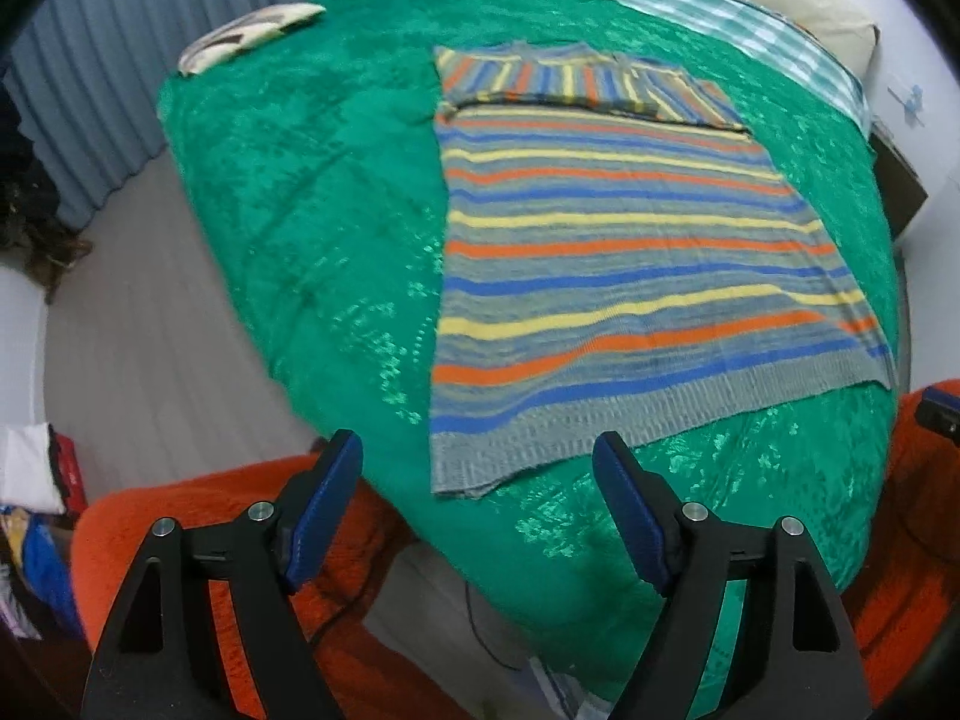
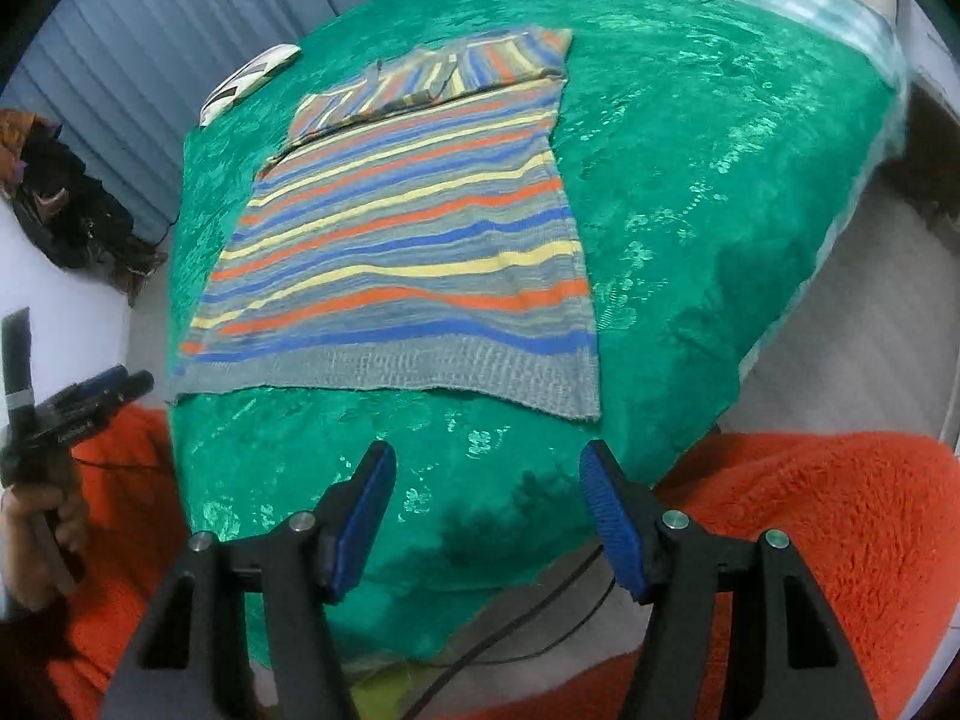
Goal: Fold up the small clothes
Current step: 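Move both tools back to the hem of the folded sweater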
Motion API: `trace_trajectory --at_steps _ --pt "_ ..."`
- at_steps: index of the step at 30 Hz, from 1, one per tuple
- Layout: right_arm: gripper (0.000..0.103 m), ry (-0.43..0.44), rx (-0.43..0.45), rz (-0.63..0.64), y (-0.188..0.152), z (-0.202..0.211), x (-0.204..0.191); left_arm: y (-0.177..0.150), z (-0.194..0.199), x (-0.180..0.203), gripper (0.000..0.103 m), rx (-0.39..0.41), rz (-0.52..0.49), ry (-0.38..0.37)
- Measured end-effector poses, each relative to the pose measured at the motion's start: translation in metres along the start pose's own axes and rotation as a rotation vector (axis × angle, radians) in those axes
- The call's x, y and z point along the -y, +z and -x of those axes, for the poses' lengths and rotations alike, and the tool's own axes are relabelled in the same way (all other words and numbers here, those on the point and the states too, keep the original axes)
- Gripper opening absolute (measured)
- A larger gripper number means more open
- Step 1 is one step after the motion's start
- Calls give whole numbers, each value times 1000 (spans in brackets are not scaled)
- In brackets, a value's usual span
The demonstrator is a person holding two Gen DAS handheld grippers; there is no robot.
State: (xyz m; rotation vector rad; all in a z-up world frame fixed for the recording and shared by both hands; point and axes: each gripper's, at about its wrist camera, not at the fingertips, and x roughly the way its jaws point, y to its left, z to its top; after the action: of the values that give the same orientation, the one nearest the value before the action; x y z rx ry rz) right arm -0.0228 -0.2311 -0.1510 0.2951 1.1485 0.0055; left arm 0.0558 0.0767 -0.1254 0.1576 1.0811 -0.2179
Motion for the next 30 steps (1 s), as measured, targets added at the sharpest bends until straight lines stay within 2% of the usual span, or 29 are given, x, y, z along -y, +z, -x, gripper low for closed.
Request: trace_trajectory --at_steps 10,12,16,19,21,24,26,27,28,29,30 --pt "64 21 44 16 -4 12 -11 -1 14 -3 83 26 -11 37" --pt "64 25 52 11 -7 15 -9 -1 12 -7 88 24 -2 18" --pt "64 26 106 -35 -3 29 10 0 -9 -32 89 -19 104 -88" --pt "64 -7 131 -52 11 33 30 5 -31 -37 89 -41 106 -92" --pt "64 8 103 -41 25 21 40 9 -49 -33 87 -68 87 -86" --pt "64 103 31 -34 41 -13 45 10 -75 -26 75 -134 67 -96" --pt "62 119 6 -40 48 -32 46 10 -82 -23 73 -153 64 -104" --pt "60 119 -11 -33 50 -43 46 11 -82 -22 66 -147 64 -108" --pt "52 129 -40 -26 52 -54 46 11 -82 -22 50 -148 64 -111" --pt "38 133 -80 -23 52 -64 47 12 -81 -22 41 -154 58 -109" --pt "27 124 -101 -19 51 -66 48 13 -80 -21 23 -163 50 -119"
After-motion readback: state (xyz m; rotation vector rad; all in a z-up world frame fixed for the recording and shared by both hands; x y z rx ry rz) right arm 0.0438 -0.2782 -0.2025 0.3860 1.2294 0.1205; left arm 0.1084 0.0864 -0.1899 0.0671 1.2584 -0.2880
